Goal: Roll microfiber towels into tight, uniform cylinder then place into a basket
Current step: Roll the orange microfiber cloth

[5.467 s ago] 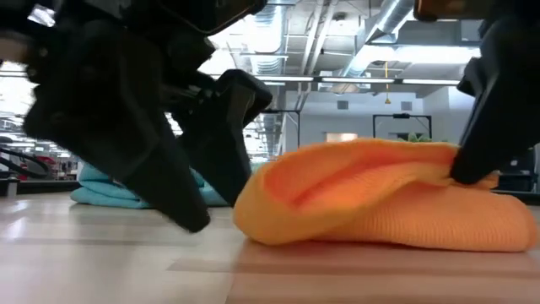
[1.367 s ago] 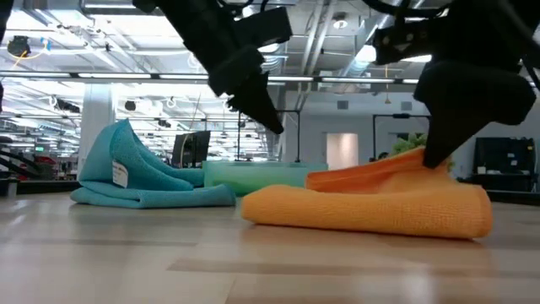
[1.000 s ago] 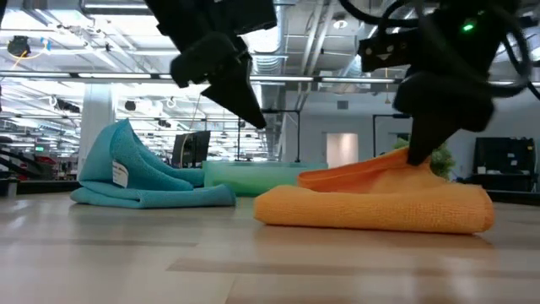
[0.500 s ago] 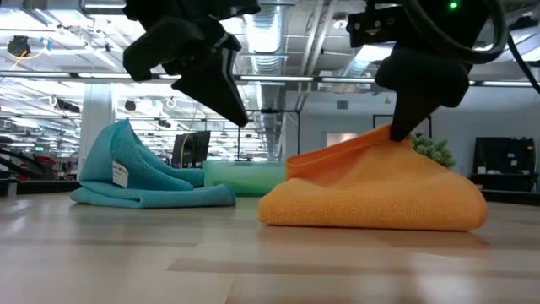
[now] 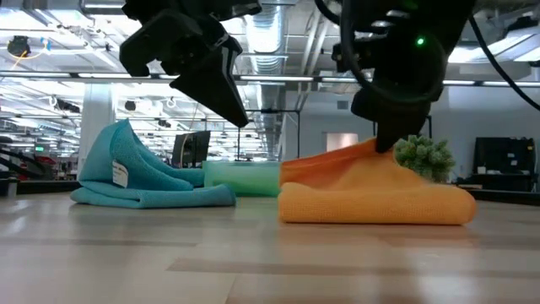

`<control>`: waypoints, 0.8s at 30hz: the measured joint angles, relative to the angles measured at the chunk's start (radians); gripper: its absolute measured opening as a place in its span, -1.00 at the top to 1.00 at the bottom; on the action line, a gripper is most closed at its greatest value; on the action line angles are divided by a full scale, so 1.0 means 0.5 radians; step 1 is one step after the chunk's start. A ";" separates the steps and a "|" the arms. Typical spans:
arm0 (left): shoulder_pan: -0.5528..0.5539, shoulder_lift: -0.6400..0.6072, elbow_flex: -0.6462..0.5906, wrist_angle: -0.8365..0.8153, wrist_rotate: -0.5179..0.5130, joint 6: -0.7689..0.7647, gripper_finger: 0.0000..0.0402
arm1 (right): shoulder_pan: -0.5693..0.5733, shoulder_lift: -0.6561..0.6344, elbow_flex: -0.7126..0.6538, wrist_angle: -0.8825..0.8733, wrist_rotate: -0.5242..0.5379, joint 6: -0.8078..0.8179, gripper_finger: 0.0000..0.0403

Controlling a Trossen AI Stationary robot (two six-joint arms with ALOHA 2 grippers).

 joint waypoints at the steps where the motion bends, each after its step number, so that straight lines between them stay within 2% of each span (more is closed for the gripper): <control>1: 0.000 0.000 0.000 0.000 0.002 0.000 0.95 | -0.003 0.000 -0.001 0.011 0.001 -0.015 0.97; 8: 0.001 0.000 0.000 0.000 0.003 0.000 0.95 | -0.015 0.000 -0.002 0.075 -0.001 -0.056 0.82; 13: 0.000 0.000 0.000 0.000 0.006 -0.014 0.93 | -0.078 0.000 -0.002 0.102 -0.054 -0.128 0.64; 24: 0.001 0.000 0.000 -0.006 0.046 -0.068 0.68 | -0.173 0.000 0.032 0.059 -0.067 -0.224 0.14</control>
